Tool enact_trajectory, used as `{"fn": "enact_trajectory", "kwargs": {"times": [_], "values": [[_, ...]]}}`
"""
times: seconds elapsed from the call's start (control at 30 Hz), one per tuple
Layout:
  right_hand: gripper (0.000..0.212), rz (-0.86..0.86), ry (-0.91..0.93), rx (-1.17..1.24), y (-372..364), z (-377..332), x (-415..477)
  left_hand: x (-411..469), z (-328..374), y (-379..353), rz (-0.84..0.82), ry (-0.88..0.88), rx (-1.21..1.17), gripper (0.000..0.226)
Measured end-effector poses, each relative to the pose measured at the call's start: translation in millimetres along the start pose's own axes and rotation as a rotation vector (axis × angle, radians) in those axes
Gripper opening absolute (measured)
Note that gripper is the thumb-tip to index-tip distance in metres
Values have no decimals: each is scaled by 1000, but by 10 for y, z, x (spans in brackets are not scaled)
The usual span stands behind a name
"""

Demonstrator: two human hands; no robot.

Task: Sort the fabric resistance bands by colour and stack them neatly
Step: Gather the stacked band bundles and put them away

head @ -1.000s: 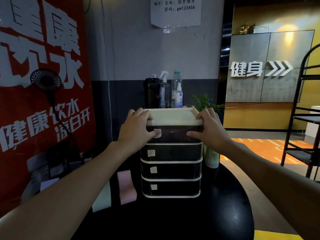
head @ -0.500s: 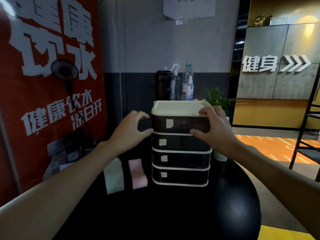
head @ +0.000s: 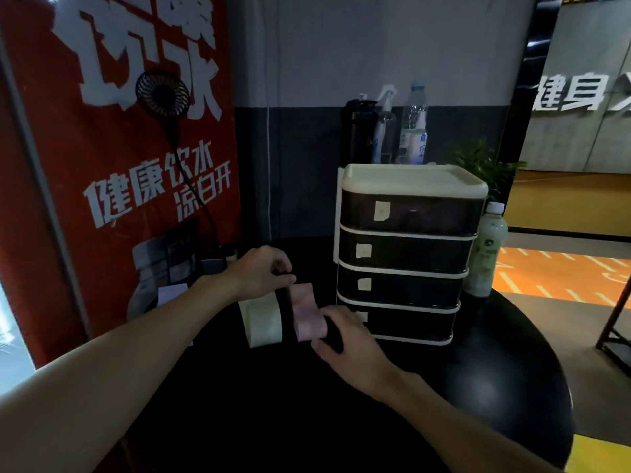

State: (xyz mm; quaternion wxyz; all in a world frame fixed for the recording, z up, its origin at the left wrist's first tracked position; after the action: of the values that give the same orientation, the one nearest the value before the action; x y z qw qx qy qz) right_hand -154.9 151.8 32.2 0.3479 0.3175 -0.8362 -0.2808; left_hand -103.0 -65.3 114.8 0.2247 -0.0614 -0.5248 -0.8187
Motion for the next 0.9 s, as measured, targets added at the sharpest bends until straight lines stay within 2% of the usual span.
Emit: {"fn": "enact_trajectory", "kwargs": {"times": [0.13, 0.33, 0.47, 0.6, 0.73, 0.8, 0.9], "values": [[63, -38, -46, -58, -237, 107, 38, 228, -158, -153, -119, 17, 100, 34], [56, -74, -41, -199, -341, 199, 94, 647, -264, -382, -358, 47, 288, 60], [54, -65, -40, -177, -338, 189, 75, 823, -352, -561, -558, 110, 373, 80], [53, -64, -38, -158, -333, 194, 73, 924, -372, -684, -586, 111, 415, 78], [53, -73, -47, -137, -336, 206, 84, 988, -369, -702, -592, 103, 395, 94], [53, -64, -45, -132, -329, 199, 83, 997, -370, -707, -599, 110, 405, 84], [50, -60, -40, -128, -323, 185, 81, 993, -388, -717, -604, 138, 389, 58]]}}
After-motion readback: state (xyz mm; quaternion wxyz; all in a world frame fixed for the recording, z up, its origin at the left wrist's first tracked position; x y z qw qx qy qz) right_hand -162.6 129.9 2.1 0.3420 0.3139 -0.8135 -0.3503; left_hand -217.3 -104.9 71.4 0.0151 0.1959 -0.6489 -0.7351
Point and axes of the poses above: each hand's wrist, its own x-axis towards the middle knuckle, its own y-axis out of the back of the hand, z = x × y, the point moved 2 cm from there along x, towards the middle knuckle, and after that the axes turned 5 degrees about z, right-handed, at the moved point
